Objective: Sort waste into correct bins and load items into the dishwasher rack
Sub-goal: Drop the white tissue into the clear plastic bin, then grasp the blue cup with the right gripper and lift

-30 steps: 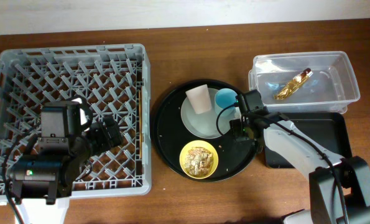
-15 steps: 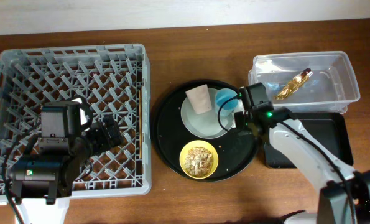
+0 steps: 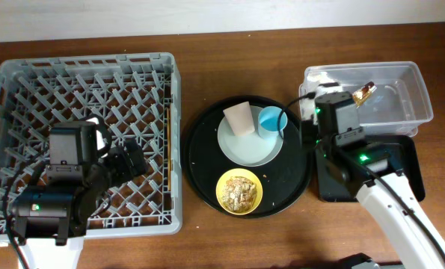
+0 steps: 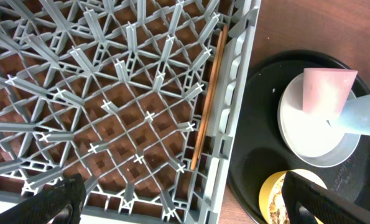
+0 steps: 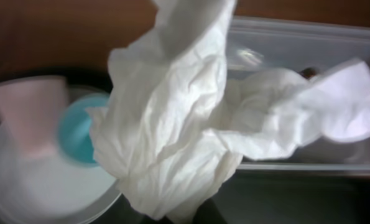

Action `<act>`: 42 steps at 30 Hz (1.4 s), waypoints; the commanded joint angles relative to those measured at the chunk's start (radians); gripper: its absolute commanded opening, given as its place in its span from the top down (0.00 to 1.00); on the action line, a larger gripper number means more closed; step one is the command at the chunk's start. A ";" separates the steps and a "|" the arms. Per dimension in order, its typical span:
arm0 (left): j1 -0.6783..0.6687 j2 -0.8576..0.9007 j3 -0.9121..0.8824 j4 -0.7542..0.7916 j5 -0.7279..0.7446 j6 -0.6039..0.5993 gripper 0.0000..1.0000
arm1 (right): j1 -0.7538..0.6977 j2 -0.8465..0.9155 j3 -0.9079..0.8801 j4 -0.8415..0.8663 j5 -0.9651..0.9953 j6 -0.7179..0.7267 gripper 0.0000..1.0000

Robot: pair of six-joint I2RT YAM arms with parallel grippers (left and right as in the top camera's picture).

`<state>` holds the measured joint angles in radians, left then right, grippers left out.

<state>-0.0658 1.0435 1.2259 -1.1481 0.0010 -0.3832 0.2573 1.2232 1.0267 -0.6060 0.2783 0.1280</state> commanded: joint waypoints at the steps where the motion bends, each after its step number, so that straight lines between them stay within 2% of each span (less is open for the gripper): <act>1: 0.003 -0.003 0.005 0.002 0.003 -0.006 0.01 | -0.111 0.085 0.010 0.070 0.099 0.011 0.96; 3: 0.003 -0.003 0.005 0.002 0.003 -0.006 0.01 | -0.186 0.187 0.010 0.152 0.092 0.011 0.96; 4: 0.003 -0.003 0.006 0.002 0.003 -0.006 0.00 | -0.217 0.244 0.010 0.192 0.092 0.011 0.51; 5: 0.003 -0.003 0.005 0.002 0.003 -0.006 0.01 | -0.233 0.282 0.011 0.223 0.092 0.011 0.37; 6: 0.003 -0.003 0.005 0.002 0.003 -0.006 0.01 | -0.240 0.298 0.011 0.253 0.092 0.011 0.32; 7: 0.003 -0.003 0.005 0.002 0.003 -0.006 0.01 | -0.239 0.280 0.031 0.261 0.087 0.011 0.10; 8: 0.003 -0.003 0.005 0.002 0.003 -0.006 0.01 | -0.237 0.247 0.070 0.213 0.038 0.010 0.05; 9: 0.003 -0.003 0.005 0.002 0.003 -0.006 0.01 | -0.237 0.215 0.107 0.158 -0.030 0.010 0.04; 12: 0.003 -0.003 0.006 0.002 0.003 -0.006 0.01 | -0.237 0.048 0.254 -0.187 -0.641 0.011 0.01; 13: 0.003 -0.003 0.006 0.002 0.003 -0.006 0.01 | -0.235 0.014 0.253 -0.234 -0.755 0.011 0.01; 15: 0.003 -0.003 0.005 0.002 0.003 -0.006 0.01 | -0.165 0.006 0.254 -0.279 -0.774 -0.003 0.24; 17: 0.003 -0.003 0.005 0.002 0.003 -0.006 0.01 | 0.000 0.077 0.325 -0.325 -0.591 -0.004 0.23; 19: 0.003 -0.003 0.005 0.002 0.003 -0.006 0.01 | 0.142 0.277 0.564 -0.460 -0.466 0.000 0.23; 20: 0.003 -0.003 0.006 0.002 0.003 -0.006 0.01 | 0.193 0.441 0.740 -0.557 -0.414 -0.002 0.23; 22: 0.003 -0.003 0.005 0.002 0.003 -0.006 0.01 | 0.241 0.709 0.990 -0.623 -0.285 -0.046 0.23; 24: 0.003 -0.003 0.006 0.002 0.003 -0.006 0.01 | 0.246 0.890 1.121 -0.586 -0.193 -0.046 0.23; 26: 0.003 -0.003 0.006 0.002 0.003 -0.006 0.01 | 0.246 0.964 1.122 -0.460 -0.133 -0.046 0.23; 27: 0.003 -0.003 0.006 0.002 0.003 -0.006 0.01 | 0.246 0.979 1.122 -0.417 -0.135 -0.046 0.28; 29: 0.003 -0.003 0.005 0.002 0.003 -0.006 0.01 | 0.246 1.004 1.120 -0.371 -0.135 -0.046 0.70; 30: 0.003 -0.003 0.005 0.002 0.003 -0.006 0.01 | 0.246 1.022 1.120 -0.358 -0.135 -0.046 0.96; 34: 0.003 -0.003 0.006 0.002 0.003 -0.006 0.01 | 0.246 1.074 1.120 -0.382 -0.135 -0.046 0.96; 39: 0.003 -0.003 0.005 0.002 0.003 -0.006 0.01 | 0.246 1.074 1.118 -0.539 -0.135 -0.046 0.96; 42: 0.003 -0.003 0.005 0.002 0.003 -0.006 0.01 | 0.246 1.074 1.118 -0.551 -0.136 -0.045 0.96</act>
<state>-0.0631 1.0435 1.2251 -1.1477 0.0010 -0.3836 0.5018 2.2906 2.1292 -1.1526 0.1310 0.0788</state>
